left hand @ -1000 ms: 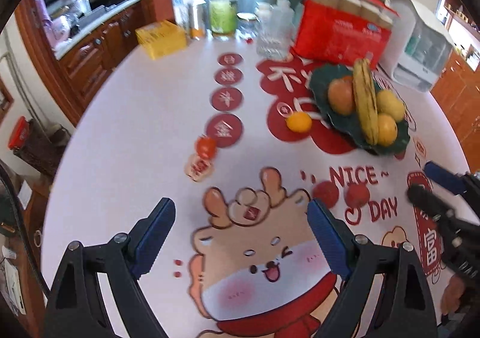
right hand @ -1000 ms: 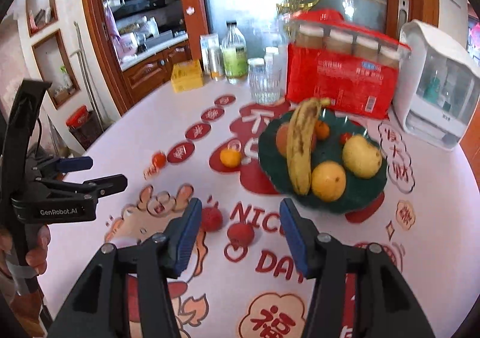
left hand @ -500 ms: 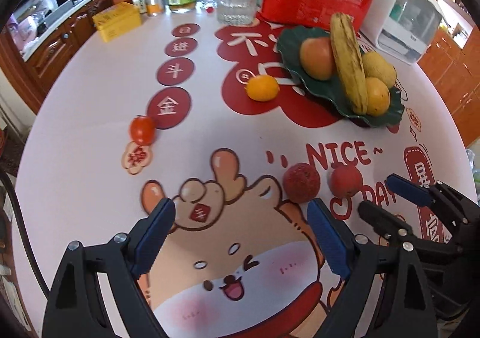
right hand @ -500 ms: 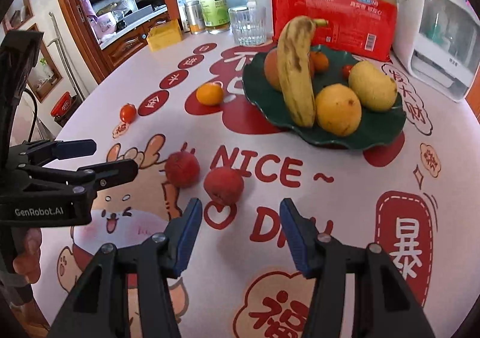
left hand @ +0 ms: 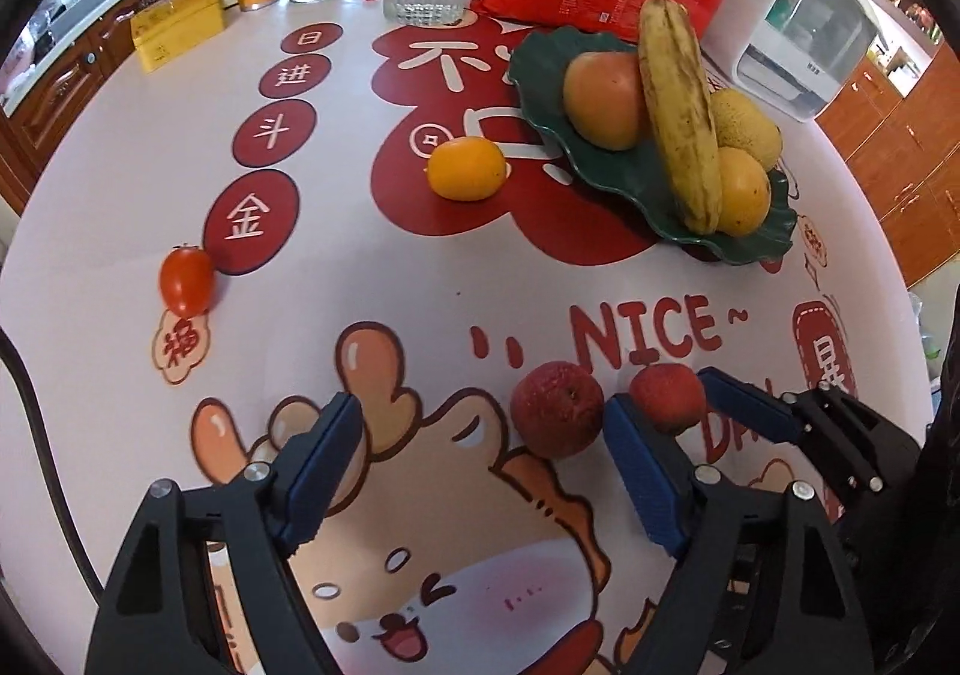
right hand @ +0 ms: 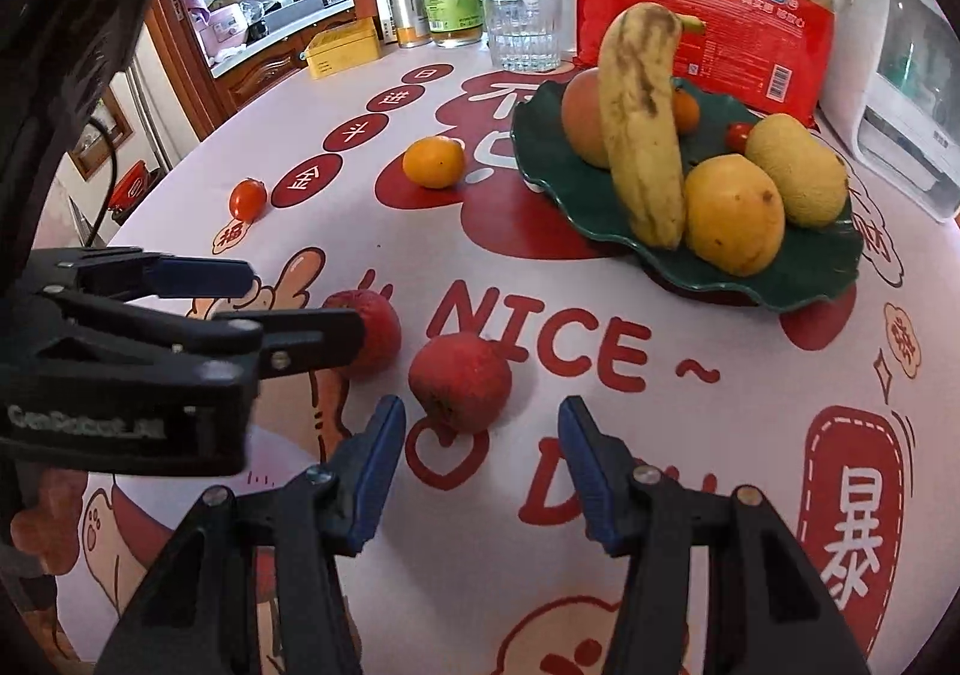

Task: Organize fruits
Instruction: 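Grasp one red lychee with the left tool while the right tool grasps the other, then carry both lychees in the two tools over the green plate, then open both tools to drop the lychees onto the plate, then withdraw both tools toward the red tomato and small orange on the tablecloth, then grasp the red tomato with the left tool while the right tool grasps the small orange, then carry the tomato with the left tool while the right tool carries the orange to the plate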

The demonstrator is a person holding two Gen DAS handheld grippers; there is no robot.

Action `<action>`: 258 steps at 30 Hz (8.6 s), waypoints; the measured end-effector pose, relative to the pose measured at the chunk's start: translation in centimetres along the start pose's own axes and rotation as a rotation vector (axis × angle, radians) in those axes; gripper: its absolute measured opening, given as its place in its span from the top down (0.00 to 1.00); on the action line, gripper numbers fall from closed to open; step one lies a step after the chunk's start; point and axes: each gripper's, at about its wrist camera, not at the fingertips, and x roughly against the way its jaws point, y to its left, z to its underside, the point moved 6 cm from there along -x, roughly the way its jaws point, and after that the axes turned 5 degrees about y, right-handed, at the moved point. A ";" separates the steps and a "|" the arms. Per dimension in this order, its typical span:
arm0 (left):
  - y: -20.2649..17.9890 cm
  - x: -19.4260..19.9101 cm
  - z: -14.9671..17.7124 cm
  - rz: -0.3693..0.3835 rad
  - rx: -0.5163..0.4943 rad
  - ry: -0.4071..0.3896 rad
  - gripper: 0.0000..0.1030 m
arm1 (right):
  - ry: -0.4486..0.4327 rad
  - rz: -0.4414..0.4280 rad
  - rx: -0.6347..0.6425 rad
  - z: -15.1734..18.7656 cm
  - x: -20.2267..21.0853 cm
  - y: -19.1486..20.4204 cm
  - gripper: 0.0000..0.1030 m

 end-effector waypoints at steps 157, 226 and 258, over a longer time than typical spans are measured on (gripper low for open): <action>-4.2 14.2 -1.1 0.041 -0.158 -0.253 0.17 | -0.188 0.061 -0.066 -3.7 15.3 -4.2 0.53; 14.9 0.6 -4.4 -0.224 0.226 -0.125 0.21 | -0.012 0.059 0.030 -12.6 -5.7 2.6 0.49; 12.1 2.1 -3.5 -0.154 0.220 -0.114 0.76 | -0.030 0.057 0.021 -11.4 -4.0 3.0 0.65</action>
